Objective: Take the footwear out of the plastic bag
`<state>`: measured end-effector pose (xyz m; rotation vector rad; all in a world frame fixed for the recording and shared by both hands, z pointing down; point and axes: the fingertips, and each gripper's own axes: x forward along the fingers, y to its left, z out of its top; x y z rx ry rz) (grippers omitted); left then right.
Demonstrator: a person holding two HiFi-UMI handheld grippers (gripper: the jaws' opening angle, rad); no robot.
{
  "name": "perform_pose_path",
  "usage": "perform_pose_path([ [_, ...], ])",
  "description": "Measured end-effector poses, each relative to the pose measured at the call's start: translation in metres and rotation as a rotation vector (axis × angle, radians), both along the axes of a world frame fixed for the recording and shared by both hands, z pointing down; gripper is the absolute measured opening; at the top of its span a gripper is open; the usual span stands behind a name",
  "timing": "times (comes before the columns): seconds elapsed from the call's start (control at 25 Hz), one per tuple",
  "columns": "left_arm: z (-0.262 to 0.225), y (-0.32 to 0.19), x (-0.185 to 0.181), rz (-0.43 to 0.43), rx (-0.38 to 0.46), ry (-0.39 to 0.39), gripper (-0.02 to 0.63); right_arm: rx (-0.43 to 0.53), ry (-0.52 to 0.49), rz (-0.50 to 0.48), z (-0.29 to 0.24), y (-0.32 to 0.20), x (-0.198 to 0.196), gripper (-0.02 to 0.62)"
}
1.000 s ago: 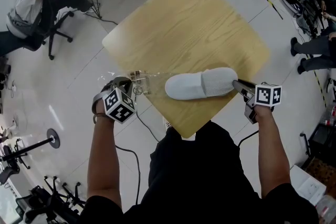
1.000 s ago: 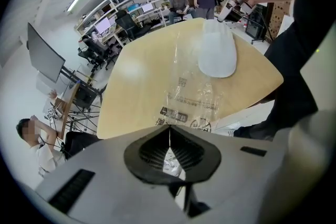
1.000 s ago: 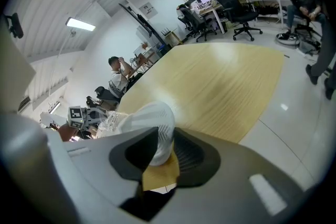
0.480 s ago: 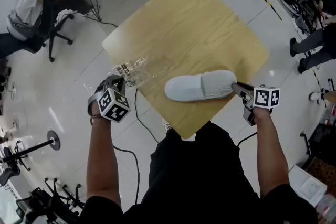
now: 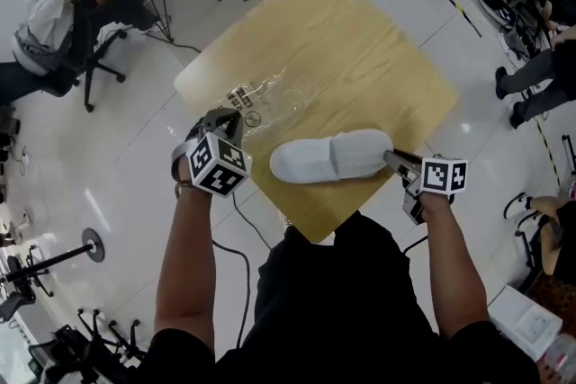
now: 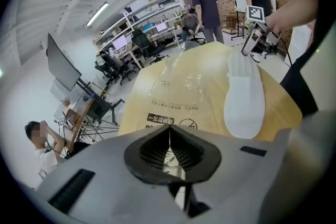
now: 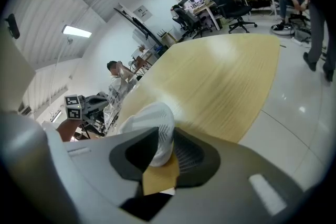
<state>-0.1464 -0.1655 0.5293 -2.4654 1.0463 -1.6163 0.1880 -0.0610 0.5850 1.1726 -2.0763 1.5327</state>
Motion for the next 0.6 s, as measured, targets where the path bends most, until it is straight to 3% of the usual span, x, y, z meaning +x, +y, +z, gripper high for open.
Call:
perform_pose_path([
  [0.32, 0.006, -0.022, 0.108, 0.18, -0.024, 0.03, 0.009, 0.021, -0.011, -0.003, -0.003, -0.004, -0.023, 0.089],
  [0.6, 0.031, -0.032, 0.163, 0.28, -0.085, 0.018, 0.009, 0.016, -0.023, 0.018, -0.003, -0.005, -0.025, 0.086],
])
